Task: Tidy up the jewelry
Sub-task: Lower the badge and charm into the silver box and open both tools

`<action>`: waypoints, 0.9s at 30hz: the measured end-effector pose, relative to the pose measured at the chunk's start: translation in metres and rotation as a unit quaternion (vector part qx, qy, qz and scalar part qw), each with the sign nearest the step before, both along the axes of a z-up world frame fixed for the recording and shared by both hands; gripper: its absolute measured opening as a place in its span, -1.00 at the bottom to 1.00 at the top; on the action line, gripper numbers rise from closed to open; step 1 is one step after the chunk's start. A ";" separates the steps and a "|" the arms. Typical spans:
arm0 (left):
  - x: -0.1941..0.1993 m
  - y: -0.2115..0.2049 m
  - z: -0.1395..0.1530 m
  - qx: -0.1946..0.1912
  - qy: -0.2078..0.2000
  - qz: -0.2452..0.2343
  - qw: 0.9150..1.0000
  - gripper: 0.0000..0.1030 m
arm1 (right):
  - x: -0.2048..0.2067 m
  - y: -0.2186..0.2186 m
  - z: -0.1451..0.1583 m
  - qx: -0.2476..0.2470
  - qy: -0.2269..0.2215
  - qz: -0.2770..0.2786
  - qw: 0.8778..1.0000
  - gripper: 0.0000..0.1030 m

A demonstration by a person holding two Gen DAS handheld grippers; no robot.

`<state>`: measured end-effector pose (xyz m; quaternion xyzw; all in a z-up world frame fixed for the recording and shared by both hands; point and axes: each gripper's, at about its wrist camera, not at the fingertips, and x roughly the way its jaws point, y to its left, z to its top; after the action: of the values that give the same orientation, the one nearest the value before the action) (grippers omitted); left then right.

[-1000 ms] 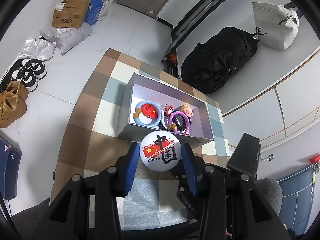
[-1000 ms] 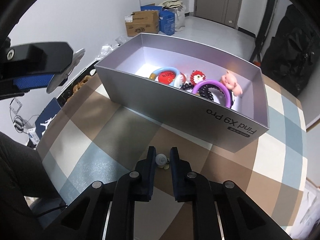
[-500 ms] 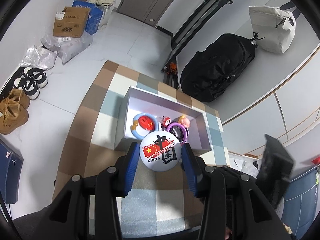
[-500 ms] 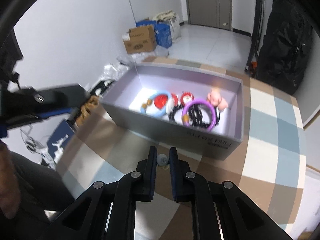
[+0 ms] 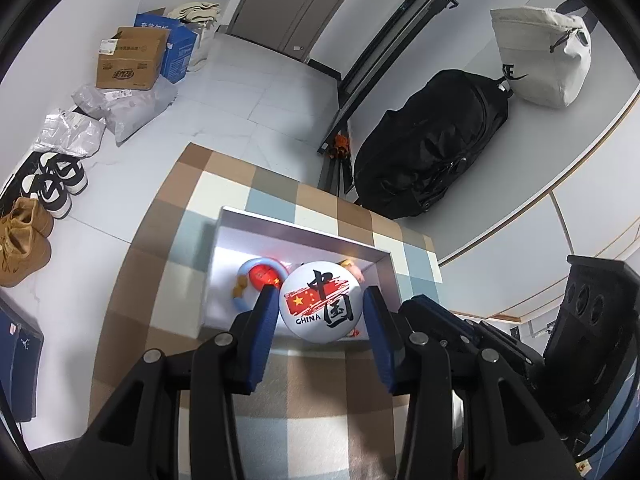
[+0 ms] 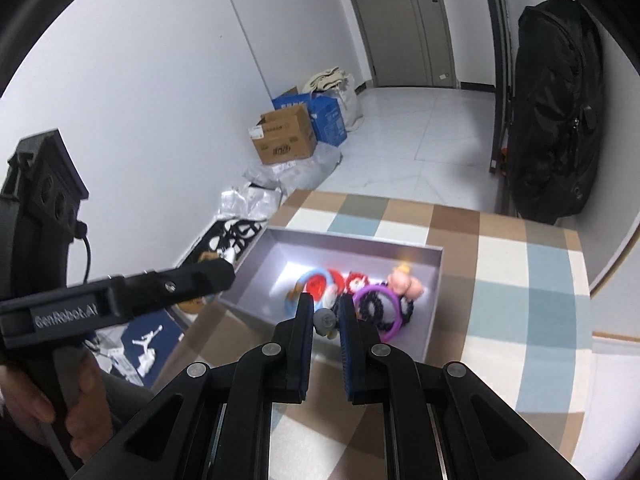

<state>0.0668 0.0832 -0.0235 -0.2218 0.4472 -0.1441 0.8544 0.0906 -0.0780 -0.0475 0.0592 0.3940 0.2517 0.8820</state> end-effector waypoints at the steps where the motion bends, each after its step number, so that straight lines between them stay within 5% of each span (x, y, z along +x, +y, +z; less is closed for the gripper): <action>1: 0.003 -0.002 0.000 -0.001 0.002 -0.001 1.000 -0.27 | 0.003 -0.002 0.000 0.005 0.003 -0.003 1.000 -0.78; 13: 0.031 -0.008 -0.012 -0.002 0.032 0.005 0.999 -0.26 | 0.042 -0.022 -0.016 0.047 0.058 -0.032 0.997 -0.72; 15: 0.033 -0.010 -0.011 -0.003 0.035 0.003 0.999 -0.05 | 0.047 -0.027 -0.019 0.054 0.062 -0.042 0.996 -0.67; 18: 0.030 -0.008 -0.007 -0.010 0.017 0.011 1.000 0.27 | 0.050 -0.035 -0.018 0.063 0.056 -0.060 0.995 -0.05; 23: 0.026 -0.011 -0.002 0.010 0.008 0.014 1.000 0.32 | 0.049 -0.046 -0.011 0.073 0.039 -0.078 0.994 0.11; 27: 0.026 -0.013 -0.001 0.038 0.006 0.024 0.999 0.32 | 0.045 -0.047 -0.007 0.070 0.026 -0.080 0.994 0.51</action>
<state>0.0926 0.0698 -0.0245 -0.2008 0.4520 -0.1053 0.8627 0.1353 -0.1246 -0.0550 0.1582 0.3926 0.2060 0.8823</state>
